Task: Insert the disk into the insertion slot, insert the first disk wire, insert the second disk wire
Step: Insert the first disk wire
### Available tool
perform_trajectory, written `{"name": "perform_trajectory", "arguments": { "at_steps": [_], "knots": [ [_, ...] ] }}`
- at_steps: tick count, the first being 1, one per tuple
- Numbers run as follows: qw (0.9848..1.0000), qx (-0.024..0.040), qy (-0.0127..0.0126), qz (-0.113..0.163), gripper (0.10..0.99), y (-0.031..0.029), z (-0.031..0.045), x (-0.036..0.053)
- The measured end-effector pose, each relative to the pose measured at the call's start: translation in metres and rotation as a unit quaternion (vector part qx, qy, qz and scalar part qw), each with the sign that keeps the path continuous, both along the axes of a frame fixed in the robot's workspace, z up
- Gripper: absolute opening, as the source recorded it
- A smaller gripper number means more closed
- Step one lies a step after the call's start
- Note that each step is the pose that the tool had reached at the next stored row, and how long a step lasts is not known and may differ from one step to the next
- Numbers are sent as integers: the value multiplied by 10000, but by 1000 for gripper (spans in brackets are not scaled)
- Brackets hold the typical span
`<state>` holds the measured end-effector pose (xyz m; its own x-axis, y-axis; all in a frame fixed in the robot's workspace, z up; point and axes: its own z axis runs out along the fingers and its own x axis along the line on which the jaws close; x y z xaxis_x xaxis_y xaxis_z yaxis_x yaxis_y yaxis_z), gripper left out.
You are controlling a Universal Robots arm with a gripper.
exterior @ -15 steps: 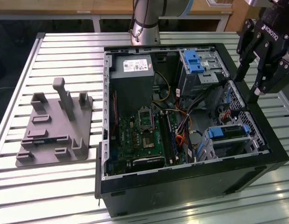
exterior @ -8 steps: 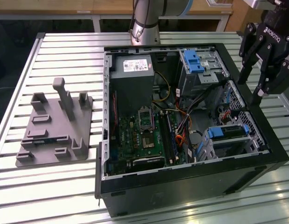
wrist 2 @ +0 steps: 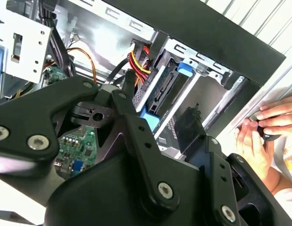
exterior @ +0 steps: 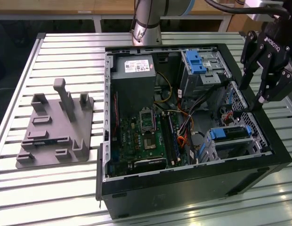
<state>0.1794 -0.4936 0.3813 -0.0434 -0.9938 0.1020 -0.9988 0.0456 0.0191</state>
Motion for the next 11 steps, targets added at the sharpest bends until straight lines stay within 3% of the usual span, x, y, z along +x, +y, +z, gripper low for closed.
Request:
{"name": "perform_trajectory", "arguments": {
  "at_steps": [4, 5, 7, 8, 11],
  "knots": [
    [10000, 0, 0, -10, 604, 0, -74, 0],
    [10000, 0, 0, -11, 537, 0, -91, 0],
    [10000, 0, 0, -13, 537, 0, -128, 0],
    [10000, 1, 0, -13, 471, 0, -146, 0],
    [10000, 0, 0, -13, 408, 0, -200, 0]
  ]
}}
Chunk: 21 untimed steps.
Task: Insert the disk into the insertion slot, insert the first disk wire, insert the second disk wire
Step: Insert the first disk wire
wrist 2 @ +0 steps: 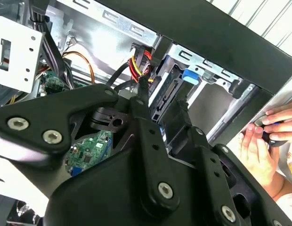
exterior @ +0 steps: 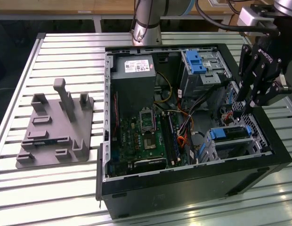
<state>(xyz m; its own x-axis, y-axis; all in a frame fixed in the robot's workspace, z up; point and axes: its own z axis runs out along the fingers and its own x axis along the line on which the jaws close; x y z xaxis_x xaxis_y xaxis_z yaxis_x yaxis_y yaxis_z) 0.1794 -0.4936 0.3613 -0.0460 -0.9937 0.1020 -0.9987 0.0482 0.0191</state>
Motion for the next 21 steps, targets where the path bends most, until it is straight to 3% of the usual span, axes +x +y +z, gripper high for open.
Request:
{"name": "perform_trajectory", "arguments": {
  "at_steps": [8, 9, 13, 17, 21],
  "knots": [
    [10000, 1, -1, 0, 408, 0, -61, -1],
    [10000, 3, -3, 0, 322, 0, -65, -5],
    [10000, -35, -15, 1, 322, 11, -84, -14],
    [9999, -119, -31, 0, 322, 86, -122, -16],
    [9998, -183, -34, 0, 322, 92, -174, -16]
  ]
}}
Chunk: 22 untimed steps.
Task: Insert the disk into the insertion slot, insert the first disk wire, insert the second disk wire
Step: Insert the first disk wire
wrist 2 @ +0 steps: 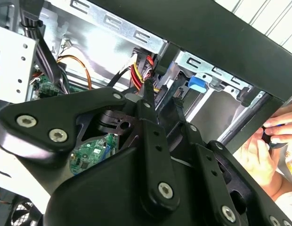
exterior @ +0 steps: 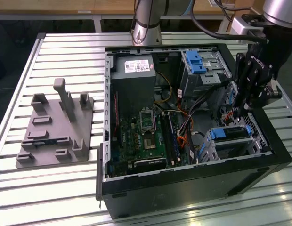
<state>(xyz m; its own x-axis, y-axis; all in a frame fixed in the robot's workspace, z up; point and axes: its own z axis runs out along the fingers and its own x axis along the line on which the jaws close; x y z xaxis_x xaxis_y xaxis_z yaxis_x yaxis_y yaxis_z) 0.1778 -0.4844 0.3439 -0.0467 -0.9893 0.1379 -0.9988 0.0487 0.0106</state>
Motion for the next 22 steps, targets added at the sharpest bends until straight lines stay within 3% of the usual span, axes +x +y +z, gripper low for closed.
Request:
{"name": "perform_trajectory", "arguments": {
  "at_steps": [22],
  "knots": [
    [10000, -47, -1, 0, 322, 35, -42, -10]
  ]
}}
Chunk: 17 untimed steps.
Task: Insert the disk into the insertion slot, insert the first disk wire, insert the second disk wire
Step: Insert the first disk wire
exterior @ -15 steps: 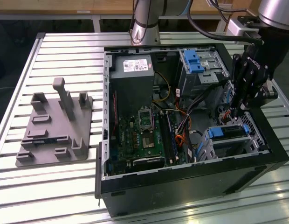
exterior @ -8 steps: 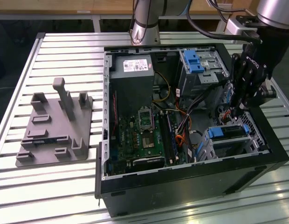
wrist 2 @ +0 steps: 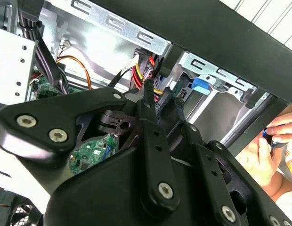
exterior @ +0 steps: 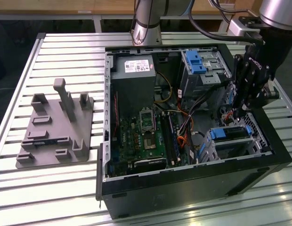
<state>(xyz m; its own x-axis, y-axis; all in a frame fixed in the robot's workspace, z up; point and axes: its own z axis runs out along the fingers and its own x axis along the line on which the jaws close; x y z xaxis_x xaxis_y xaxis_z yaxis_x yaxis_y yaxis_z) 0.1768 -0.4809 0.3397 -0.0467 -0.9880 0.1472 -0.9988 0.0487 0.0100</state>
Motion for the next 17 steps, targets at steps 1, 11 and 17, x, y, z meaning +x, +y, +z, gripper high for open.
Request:
{"name": "perform_trajectory", "arguments": {
  "at_steps": [1, 11, 17],
  "knots": [
    [10000, 0, 0, 0, 322, 1, -1, 3],
    [10000, 0, 0, 0, 322, 1, -4, 4],
    [10000, -8, 0, 0, 243, 1, -5, 4]
  ]
}}
